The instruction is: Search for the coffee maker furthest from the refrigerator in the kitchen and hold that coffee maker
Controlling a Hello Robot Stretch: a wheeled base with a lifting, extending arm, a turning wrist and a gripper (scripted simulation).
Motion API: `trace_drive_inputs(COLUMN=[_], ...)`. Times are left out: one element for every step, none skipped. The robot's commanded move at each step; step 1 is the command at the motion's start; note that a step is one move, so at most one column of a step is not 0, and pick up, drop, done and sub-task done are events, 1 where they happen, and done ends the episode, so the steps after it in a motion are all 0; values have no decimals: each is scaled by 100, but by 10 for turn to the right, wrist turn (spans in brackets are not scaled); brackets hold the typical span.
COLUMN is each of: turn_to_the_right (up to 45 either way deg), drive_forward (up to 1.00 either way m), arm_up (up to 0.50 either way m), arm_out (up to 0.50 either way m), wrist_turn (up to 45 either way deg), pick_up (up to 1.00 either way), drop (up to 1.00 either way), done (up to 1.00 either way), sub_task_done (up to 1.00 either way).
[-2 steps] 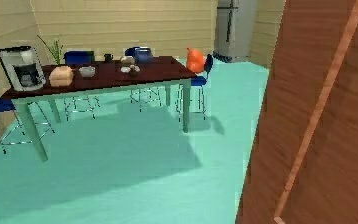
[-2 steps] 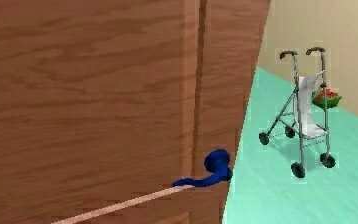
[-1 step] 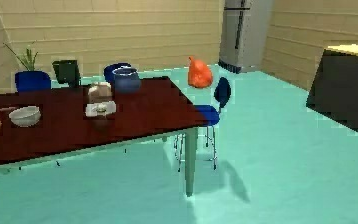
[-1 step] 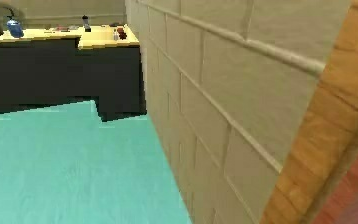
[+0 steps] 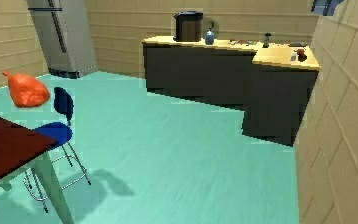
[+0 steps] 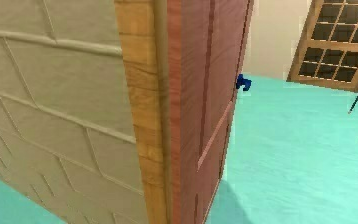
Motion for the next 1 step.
trace_drive_inputs(turn_to_the_right=[90], drive_forward=[0], arm_up=[0], arm_out=[0], wrist_turn=[0], pick_up=[0], drop=[0], done=[0], sub_task_done=[0])
